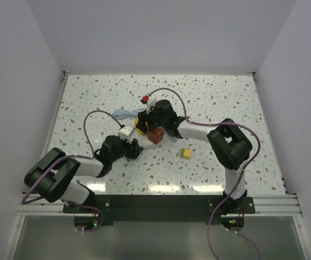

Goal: Insert the plug

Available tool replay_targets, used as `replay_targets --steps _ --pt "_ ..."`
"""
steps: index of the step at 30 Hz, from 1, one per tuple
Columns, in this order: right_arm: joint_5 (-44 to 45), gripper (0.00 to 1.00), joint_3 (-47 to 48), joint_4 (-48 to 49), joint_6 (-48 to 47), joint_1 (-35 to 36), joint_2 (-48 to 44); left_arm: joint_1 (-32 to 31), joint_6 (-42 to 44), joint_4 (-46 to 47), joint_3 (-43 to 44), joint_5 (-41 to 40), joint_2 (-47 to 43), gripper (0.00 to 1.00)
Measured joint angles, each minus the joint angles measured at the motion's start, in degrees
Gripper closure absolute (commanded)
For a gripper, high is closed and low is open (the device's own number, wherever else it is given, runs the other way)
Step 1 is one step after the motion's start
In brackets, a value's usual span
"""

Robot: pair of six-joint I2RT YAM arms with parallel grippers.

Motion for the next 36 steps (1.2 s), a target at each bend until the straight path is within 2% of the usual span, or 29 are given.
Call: replay_targets --steps 9,24,32,34,36 --pt "1.2 1.00 1.1 -1.9 -2.0 1.3 0.4 0.2 0.9 0.1 -0.3 0.6 0.0 0.67" --pt "-1.0 1.00 -2.1 7.7 -0.5 1.6 2.4 0.2 0.8 -1.3 -1.1 0.0 -1.6 0.70" --pt "-1.9 1.00 -2.1 8.2 -0.4 1.6 2.7 0.3 0.7 -1.4 -1.5 -0.2 -1.9 0.70" --pt "-1.9 1.00 -1.8 7.8 -0.4 1.6 2.8 0.3 0.6 -1.5 -1.6 -0.3 -2.0 0.63" --pt "-1.9 1.00 -1.2 7.0 -0.5 1.6 2.8 0.3 0.5 -1.6 -1.6 -0.5 -2.2 0.52"
